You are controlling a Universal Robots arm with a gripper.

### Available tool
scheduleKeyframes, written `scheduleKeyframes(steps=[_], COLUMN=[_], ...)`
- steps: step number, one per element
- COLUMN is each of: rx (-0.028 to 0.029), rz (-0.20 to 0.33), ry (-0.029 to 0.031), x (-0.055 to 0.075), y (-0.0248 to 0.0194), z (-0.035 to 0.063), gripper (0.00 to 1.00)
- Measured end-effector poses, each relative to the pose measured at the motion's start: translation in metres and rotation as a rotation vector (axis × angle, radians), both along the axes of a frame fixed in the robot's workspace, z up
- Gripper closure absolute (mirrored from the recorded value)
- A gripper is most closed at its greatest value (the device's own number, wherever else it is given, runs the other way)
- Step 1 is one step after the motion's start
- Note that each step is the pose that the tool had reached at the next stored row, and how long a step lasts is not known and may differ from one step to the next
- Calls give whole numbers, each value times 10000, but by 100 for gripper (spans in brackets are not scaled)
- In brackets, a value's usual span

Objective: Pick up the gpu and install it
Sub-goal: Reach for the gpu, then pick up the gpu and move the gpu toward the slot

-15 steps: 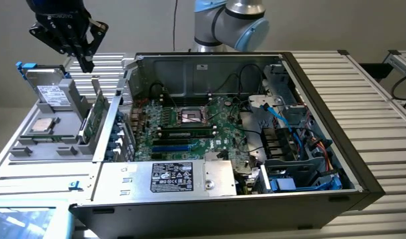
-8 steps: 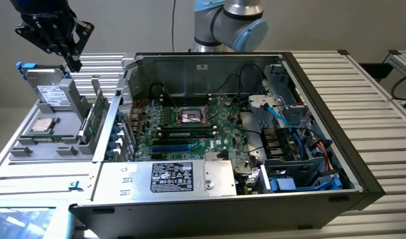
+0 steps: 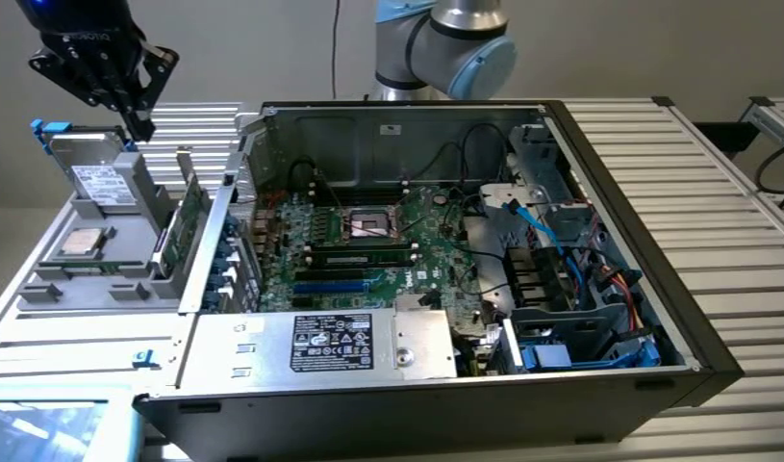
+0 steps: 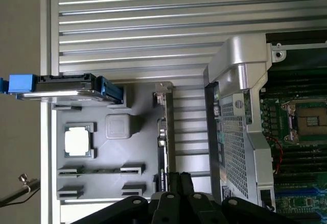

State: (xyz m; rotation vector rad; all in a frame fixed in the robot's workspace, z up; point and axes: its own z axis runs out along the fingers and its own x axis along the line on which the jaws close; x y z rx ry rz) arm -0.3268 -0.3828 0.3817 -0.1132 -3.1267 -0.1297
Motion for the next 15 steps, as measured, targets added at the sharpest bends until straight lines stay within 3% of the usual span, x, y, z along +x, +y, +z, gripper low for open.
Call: scheduleKeyframes(steps=[3, 15], rx=[-13, -12], rz=[0, 0], ry=[38, 38], x=[-3, -3], y=[14, 14], z=[-23, -23], gripper=[88, 88])
